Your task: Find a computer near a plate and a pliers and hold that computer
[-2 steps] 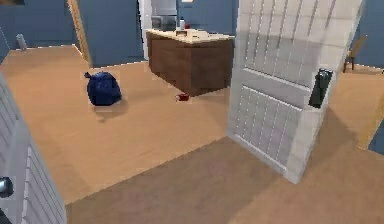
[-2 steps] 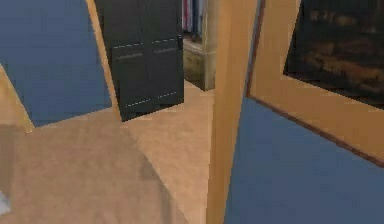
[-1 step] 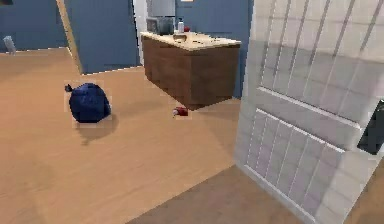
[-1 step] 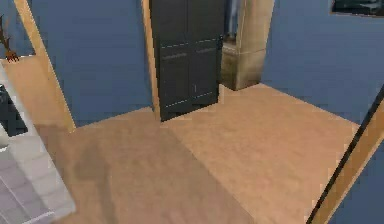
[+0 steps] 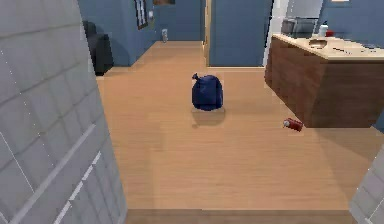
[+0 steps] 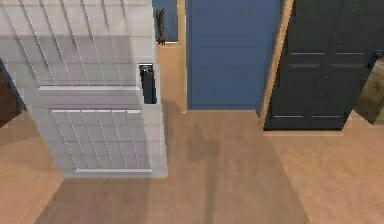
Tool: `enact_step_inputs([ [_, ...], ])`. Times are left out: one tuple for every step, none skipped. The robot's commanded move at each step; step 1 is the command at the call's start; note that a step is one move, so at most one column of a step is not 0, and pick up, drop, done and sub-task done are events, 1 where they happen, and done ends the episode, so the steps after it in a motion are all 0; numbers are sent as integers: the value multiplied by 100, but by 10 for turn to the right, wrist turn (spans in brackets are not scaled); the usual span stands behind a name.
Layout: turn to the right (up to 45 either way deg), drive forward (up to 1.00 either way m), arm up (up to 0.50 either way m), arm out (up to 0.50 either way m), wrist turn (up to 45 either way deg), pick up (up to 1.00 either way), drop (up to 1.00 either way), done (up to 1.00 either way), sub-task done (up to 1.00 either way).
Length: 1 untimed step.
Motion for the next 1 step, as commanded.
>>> enact_step_inputs([
  [0,100,0,0,0,0,0,0,0],
])
